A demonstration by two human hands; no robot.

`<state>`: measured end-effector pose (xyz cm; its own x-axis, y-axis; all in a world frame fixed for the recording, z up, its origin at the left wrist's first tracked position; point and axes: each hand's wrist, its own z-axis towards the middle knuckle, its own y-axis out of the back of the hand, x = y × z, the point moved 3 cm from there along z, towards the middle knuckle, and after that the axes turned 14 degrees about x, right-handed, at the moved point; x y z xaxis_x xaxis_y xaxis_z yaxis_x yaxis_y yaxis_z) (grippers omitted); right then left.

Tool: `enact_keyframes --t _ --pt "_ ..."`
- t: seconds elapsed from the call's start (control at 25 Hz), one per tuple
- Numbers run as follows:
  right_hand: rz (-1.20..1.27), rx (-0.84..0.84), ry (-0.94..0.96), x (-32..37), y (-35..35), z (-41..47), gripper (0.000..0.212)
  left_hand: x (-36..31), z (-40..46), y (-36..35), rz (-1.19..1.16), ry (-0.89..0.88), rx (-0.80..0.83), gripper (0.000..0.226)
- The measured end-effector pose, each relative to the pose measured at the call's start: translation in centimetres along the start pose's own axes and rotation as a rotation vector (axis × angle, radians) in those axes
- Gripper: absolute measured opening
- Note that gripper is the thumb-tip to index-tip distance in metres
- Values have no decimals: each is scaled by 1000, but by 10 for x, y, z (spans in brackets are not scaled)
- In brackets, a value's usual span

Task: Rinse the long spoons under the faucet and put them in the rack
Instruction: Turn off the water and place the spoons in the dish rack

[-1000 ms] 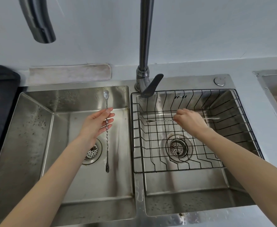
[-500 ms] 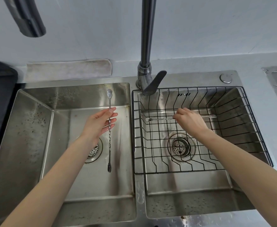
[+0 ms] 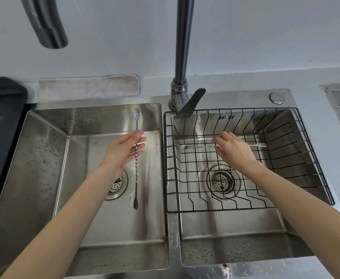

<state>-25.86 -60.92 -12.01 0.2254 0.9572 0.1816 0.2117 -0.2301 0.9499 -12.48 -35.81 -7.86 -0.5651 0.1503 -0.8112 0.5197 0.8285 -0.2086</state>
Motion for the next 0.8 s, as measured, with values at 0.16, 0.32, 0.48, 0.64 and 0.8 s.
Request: enact_keyframes --t 0.16,0.32,0.48,0.64,0.8 --pt "203 -136 12 32 24 0 13 -9 -6 -3 -19 -36 8 19" --pt "576 -74 102 100 49 3 22 -28 -19 -1 -44 -121 5 12" --pt "751 177 155 165 60 7 31 -50 -36 3 -88 -210 9 11" --pt "804 192 148 195 70 4 22 -74 -51 5 -182 -301 9 9" --pt "821 143 129 191 88 -2 16 -84 -59 0 -214 -344 27 10"
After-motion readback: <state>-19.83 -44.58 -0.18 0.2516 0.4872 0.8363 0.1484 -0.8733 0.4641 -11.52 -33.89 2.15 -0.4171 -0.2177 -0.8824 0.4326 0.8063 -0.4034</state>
